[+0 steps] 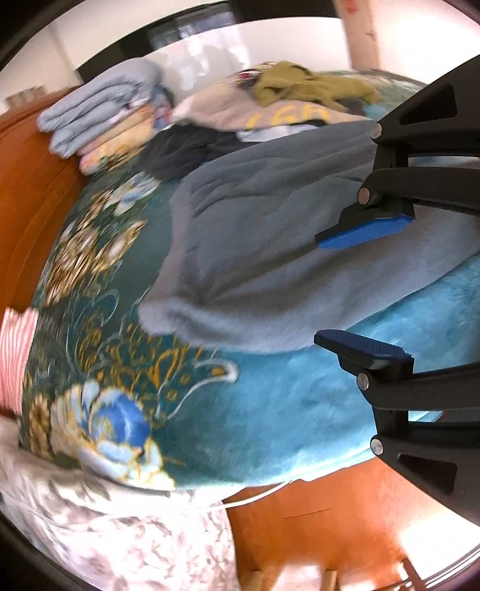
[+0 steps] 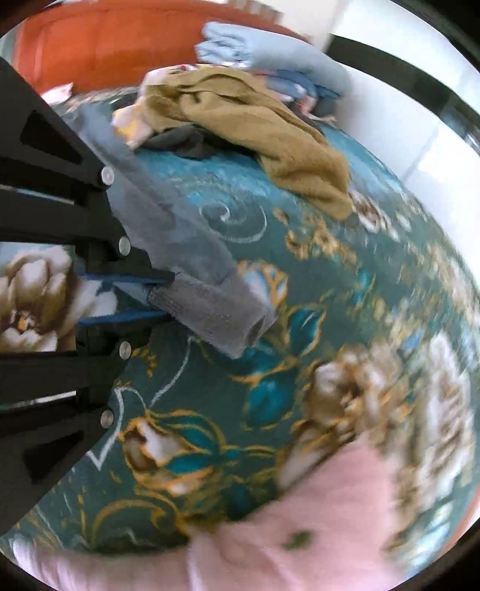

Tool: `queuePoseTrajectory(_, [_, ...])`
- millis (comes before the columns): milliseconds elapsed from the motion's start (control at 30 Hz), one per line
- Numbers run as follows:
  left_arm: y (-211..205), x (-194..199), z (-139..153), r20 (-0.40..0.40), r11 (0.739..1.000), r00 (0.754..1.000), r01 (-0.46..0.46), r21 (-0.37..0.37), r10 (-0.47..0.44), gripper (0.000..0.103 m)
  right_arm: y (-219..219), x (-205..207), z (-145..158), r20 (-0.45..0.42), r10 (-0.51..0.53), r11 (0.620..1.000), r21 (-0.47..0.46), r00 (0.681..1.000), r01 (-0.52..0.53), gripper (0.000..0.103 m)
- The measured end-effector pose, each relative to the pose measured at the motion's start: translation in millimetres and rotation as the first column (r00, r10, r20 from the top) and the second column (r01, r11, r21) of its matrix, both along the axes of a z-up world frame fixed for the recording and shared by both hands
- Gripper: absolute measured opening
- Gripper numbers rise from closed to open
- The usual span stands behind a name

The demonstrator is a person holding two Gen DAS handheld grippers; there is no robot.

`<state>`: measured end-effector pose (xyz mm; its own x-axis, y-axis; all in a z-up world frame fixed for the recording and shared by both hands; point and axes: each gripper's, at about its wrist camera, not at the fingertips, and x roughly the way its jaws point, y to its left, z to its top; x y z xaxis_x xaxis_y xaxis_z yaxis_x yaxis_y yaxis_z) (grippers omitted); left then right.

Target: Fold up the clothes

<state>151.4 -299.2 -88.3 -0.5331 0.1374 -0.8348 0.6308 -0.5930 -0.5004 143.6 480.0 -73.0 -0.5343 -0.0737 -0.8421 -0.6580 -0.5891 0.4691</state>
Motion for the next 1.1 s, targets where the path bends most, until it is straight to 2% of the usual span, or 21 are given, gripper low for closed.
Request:
queuePoseTrajectory(100, [-19,-3,-8,-0.004,0.999,1.0,-0.027,0.021,0.028,0.052,-15,15,31,-0.019,0.088,0.994,0.07,0.996,-0.087,0.023])
queuePoseTrajectory(133, [-26,-5,-11,-0.001,0.999,1.0,-0.031,0.025,0.031,0.052,-20,19,40,-0.025,0.126,0.989,0.078,0.992,-0.123,0.03])
queuePoseTrajectory(233, [-39,-15,-20,0.017,1.0,1.0,-0.009,0.025,0.008,0.052,-36,47,46,0.011,0.199,0.978,0.059,0.98,-0.199,0.044])
queuePoseTrajectory(300, [-44,-23,-26,0.018,0.999,1.0,0.013,0.036,-0.013,0.052,-46,66,49,0.034,0.247,0.968,0.045,0.968,-0.248,0.047])
queuePoseTrajectory(467, [-51,-37,-41,0.028,0.995,0.997,0.074,0.072,-0.077,0.052,-61,130,17,0.112,0.221,0.971,-0.123,0.969,-0.207,0.047])
queuePoseTrajectory(633, [-56,-46,-50,0.009,0.988,0.993,0.117,0.105,-0.119,0.052,-92,182,-29,0.203,0.208,0.957,-0.246,0.957,-0.156,0.047])
queuePoseTrajectory(767, [-60,-49,-53,-0.016,0.981,0.99,0.138,0.134,-0.137,0.051,-106,189,-54,0.163,0.173,0.933,-0.343,0.971,-0.108,0.047])
queuePoseTrajectory(867, [-65,-47,-58,-0.044,0.973,0.991,0.134,0.185,-0.128,0.051,-116,193,-73,0.135,0.143,0.907,-0.415,0.981,-0.075,0.047])
queuePoseTrajectory(1000, [-71,-44,-62,-0.067,0.967,0.993,0.109,0.232,-0.096,0.049,-126,187,-77,0.077,0.12,0.9,-0.43,0.99,-0.076,0.046])
queuePoseTrajectory(1067, [-70,-43,-61,-0.061,0.969,0.994,0.101,0.223,-0.09,0.045,-128,182,-74,0.029,0.097,0.899,-0.432,0.995,-0.075,0.037])
queuePoseTrajectory(1100, [-69,-43,-61,-0.056,0.971,0.995,0.097,0.217,-0.087,0.039,-129,180,-71,0.018,0.093,0.905,-0.418,0.995,-0.077,0.024])
